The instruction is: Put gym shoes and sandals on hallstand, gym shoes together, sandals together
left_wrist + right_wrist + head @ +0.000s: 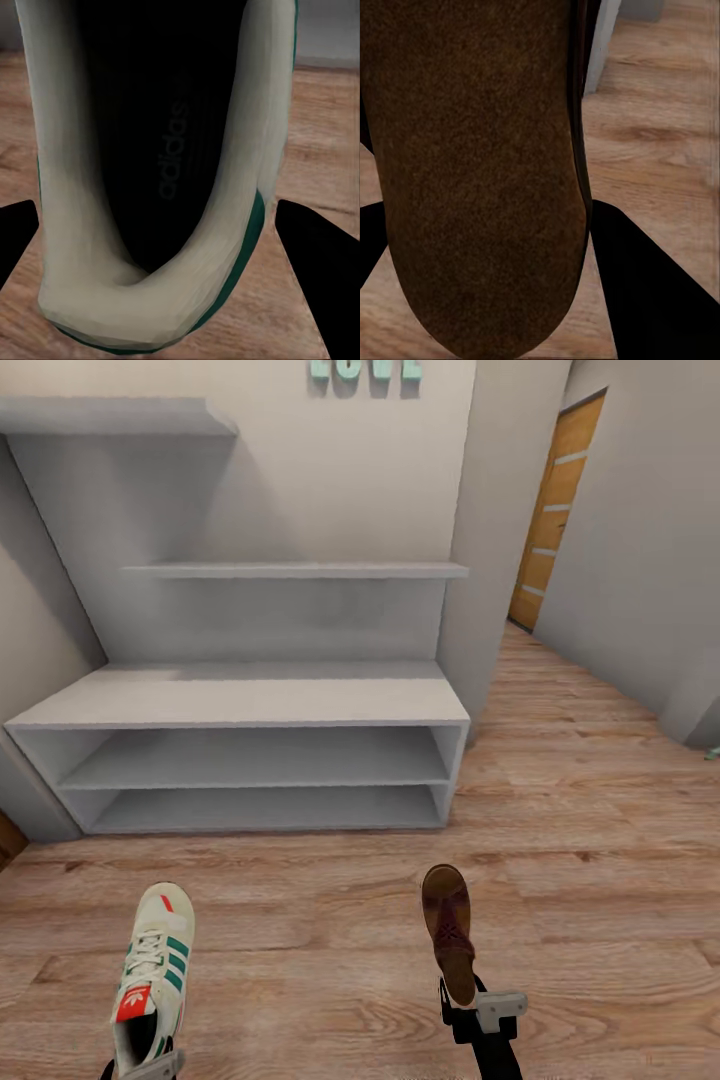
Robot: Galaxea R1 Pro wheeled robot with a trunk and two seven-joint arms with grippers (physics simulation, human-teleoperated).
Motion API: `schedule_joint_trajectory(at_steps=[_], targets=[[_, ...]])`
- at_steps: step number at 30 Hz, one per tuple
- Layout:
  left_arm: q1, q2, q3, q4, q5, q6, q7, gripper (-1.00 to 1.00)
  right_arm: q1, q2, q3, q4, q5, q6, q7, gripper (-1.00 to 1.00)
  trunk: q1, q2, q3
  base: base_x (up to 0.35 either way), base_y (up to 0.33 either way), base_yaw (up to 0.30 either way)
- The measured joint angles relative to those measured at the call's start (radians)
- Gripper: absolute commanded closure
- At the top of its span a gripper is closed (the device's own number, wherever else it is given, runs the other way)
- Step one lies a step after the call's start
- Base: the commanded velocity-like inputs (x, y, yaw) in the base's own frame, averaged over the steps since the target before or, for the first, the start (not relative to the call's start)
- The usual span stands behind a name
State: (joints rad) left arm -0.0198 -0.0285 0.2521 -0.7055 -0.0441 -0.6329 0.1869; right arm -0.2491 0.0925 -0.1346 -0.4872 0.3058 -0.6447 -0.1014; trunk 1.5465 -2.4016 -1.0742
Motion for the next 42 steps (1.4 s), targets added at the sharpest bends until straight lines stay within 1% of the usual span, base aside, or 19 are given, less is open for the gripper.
schedule_joint_trajectory(at_steps=[11,20,25,27,29,30,31,32,33,34,35,36,37,38,39,41,42], targets=[[0.0,0.0,-0.001,-0.001,0.0,0.0,0.0,1.0,0.0,0.0,0.0,0.0,0.0,0.0,0.001,1.0,0.0,0.0,0.0,0.0,0.0,-0.278],[0.0,0.0,0.0,-0.002,0.0,0.0,0.001,1.0,0.0,0.001,-0.002,-0.003,0.0,0.0,0.001,1.0,0.0,0.0,0.0,0.0,0.0,-0.025],[0.0,-0.001,-0.001,-0.003,0.0,-0.001,0.002,1.0,0.0,-0.003,-0.002,-0.008,-0.001,0.0,0.0,1.0,0.0,0.0,0.0,0.0,0.0,0.0],[0.0,-0.002,-0.002,-0.004,0.0,-0.001,0.002,1.0,0.0,-0.008,-0.004,-0.009,-0.002,-0.001,-0.001,1.0,0.0,0.0,0.0,0.0,0.0,0.0],[0.0,-0.002,-0.002,-0.004,-0.001,0.001,0.0,1.0,0.0,-0.021,-0.01,-0.009,-0.005,-0.002,-0.002,1.0,0.0,0.0,0.0,0.0,0.0,0.0],[-0.001,-0.002,-0.001,-0.004,-0.001,0.003,-0.002,1.0,0.0,-0.034,-0.027,-0.009,-0.009,-0.002,-0.003,1.0,0.0,0.0,0.0,0.0,0.0,0.0],[-0.002,-0.001,-0.001,-0.001,-0.001,0.01,-0.003,1.0,0.0,-0.056,-0.09,-0.009,-0.017,-0.002,-0.004,1.0,0.0,0.0,0.0,0.0,0.0,0.0],[-0.004,-0.001,-0.001,0.004,0.0,0.014,-0.004,1.0,0.0,-0.075,-0.156,-0.011,-0.037,-0.003,-0.003,1.0,0.0,0.0,0.0,0.0,0.0,0.0],[-0.006,0.0,0.0,0.009,0.0,0.023,-0.004,1.0,0.0,-0.091,-0.23,-0.012,-0.036,-0.001,0.002,1.0,0.0,0.0,0.0,0.0,0.0,0.0],[-0.009,0.0,0.0,0.014,-0.001,0.038,-0.005,1.0,0.0,-0.107,-0.302,-0.014,-0.043,-0.001,0.003,1.0,0.0,0.0,0.0,0.0,0.0,0.0],[-0.011,0.0,0.0,0.017,-0.005,0.061,-0.006,1.0,0.0,-0.125,-0.366,-0.014,-0.043,-0.001,0.005,1.0,0.0,0.0,0.0,0.0,0.0,0.0],[-0.016,-0.001,-0.001,0.019,-0.014,0.091,-0.007,1.0,0.0,-0.147,-0.423,-0.015,-0.043,0.0,0.005,1.0,0.0,0.0,0.0,0.0,0.0,0.0],[-0.02,-0.001,-0.001,0.02,-0.019,0.108,-0.007,1.0,0.0,-0.161,-0.449,-0.015,-0.041,0.001,0.006,1.0,0.0,0.0,0.0,0.0,0.0,0.0],[-0.048,-0.002,-0.002,0.022,-0.04,0.171,-0.008,1.0,0.0,-0.197,-0.514,-0.014,-0.029,0.004,0.005,1.0,0.0,0.0,0.0,0.0,0.0,0.0],[-0.072,-0.003,-0.002,0.021,-0.052,0.214,-0.008,1.0,0.0,-0.245,-0.573,-0.015,-0.06,0.002,0.005,1.0,0.0,0.0,0.0,0.0,0.0,0.0],[-0.129,-0.005,-0.003,0.022,-0.072,0.31,-0.008,1.0,0.0,-0.303,-0.648,-0.013,-0.062,0.01,0.004,1.0,0.0,0.0,0.0,0.0,0.0,0.0],[-0.177,-0.006,-0.003,0.027,-0.076,0.399,-0.017,1.0,0.0,-0.339,-0.706,-0.014,-0.077,0.025,0.004,1.0,0.0,0.0,0.0,0.0,0.0,0.0]])
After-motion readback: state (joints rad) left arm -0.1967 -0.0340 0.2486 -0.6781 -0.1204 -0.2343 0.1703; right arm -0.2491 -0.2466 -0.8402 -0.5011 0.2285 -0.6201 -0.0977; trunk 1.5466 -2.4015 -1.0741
